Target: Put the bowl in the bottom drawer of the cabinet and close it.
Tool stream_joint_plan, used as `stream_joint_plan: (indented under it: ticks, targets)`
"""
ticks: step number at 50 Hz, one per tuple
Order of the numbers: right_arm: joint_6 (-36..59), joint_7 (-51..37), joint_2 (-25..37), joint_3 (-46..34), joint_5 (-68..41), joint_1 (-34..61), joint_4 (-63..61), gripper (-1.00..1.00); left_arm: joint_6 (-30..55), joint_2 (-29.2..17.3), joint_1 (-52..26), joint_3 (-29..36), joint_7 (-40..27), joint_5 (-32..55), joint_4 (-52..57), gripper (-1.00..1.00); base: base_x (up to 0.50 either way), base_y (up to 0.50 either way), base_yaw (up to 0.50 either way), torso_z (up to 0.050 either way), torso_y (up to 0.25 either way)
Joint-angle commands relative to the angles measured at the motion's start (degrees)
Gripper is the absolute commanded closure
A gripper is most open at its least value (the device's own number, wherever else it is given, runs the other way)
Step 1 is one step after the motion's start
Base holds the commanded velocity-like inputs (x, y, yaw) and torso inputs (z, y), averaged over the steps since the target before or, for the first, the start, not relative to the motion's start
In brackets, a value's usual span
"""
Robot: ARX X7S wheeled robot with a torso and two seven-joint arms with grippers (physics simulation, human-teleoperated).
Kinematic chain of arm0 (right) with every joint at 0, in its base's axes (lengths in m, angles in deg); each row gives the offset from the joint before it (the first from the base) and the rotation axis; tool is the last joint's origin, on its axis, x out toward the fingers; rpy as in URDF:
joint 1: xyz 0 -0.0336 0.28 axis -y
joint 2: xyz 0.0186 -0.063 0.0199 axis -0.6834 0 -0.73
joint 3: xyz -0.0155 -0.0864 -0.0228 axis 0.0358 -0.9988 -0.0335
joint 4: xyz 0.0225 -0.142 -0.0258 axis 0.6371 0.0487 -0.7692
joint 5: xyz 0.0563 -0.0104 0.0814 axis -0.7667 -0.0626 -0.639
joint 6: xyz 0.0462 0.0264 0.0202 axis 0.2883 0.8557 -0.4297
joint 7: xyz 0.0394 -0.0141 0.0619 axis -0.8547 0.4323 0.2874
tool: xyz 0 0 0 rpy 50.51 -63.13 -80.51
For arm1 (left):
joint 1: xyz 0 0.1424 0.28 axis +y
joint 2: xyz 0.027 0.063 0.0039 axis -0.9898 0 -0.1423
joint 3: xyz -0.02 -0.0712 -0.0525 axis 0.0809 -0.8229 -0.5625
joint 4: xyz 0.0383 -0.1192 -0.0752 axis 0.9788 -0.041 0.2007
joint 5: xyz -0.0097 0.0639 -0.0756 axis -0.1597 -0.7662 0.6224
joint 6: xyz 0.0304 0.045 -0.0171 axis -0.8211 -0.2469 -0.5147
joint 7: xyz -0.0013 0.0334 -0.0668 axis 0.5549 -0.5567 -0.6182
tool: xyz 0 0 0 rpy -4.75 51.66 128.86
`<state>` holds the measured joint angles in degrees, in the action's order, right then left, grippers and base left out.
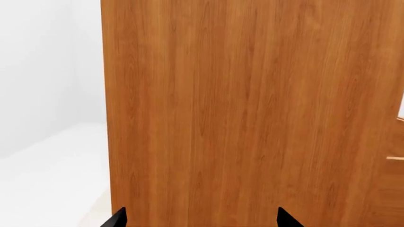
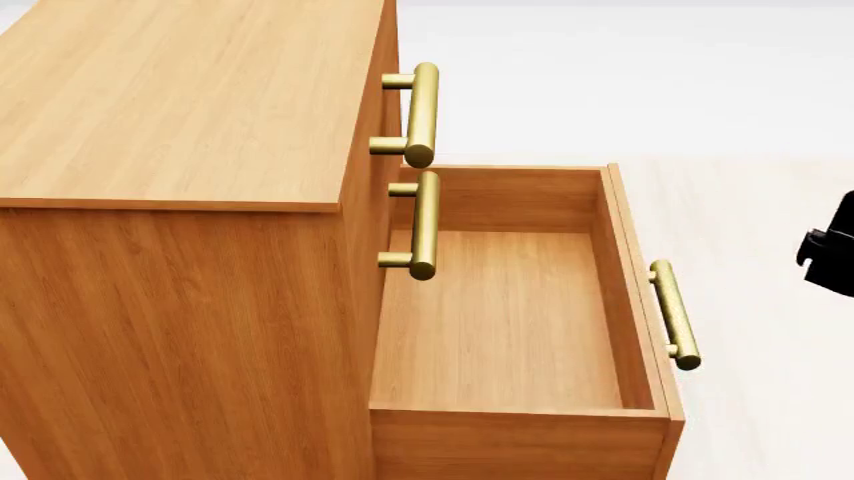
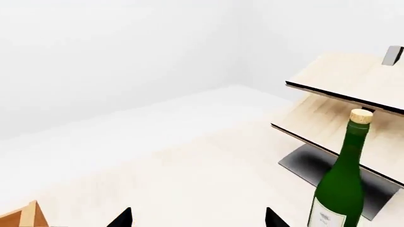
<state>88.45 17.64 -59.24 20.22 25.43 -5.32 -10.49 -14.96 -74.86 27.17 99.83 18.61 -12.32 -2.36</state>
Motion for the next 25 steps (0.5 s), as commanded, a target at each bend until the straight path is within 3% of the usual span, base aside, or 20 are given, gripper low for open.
stream_joint_plan:
  ticks: [1, 25]
  targets:
    - [-0.73, -2.34, 0.33, 2.99, 0.91, -1.36, -0.71, -1.0, -0.44, 0.06, -0.43, 0.21, 0.04, 0.13, -0.86, -1.0, 0.0, 0.0, 0.0, 0.0, 0.0]
    - [-2.8, -5.61, 0.37, 9.71, 2.21, -5.3, -1.19, -1.0, -0.52, -0.34, 0.02, 0.48, -0.56, 0.08, -0.26, -1.0, 0.0, 0.0, 0.0, 0.0, 0.0]
